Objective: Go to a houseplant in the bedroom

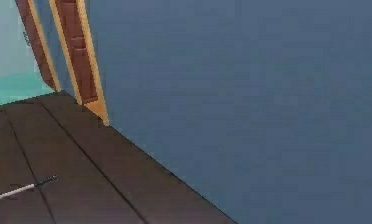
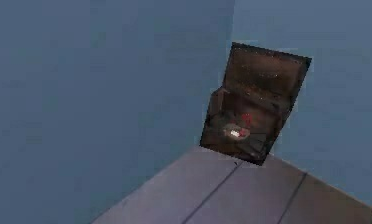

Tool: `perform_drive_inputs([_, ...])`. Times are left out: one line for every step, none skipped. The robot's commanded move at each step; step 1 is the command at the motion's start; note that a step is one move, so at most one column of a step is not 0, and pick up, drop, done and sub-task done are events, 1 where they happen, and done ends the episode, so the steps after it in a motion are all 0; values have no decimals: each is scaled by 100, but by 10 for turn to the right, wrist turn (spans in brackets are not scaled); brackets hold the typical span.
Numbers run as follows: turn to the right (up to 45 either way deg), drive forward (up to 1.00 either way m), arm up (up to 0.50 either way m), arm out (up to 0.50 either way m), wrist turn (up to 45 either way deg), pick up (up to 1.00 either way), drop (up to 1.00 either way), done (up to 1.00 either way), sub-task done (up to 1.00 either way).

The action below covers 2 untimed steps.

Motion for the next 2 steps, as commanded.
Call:
perform_drive_inputs([0, 40, 0, 0, 0, 0, 0, 0, 0])
perform_drive_inputs([180, 0, 0, 0, 0, 0, 0, 0, 0])
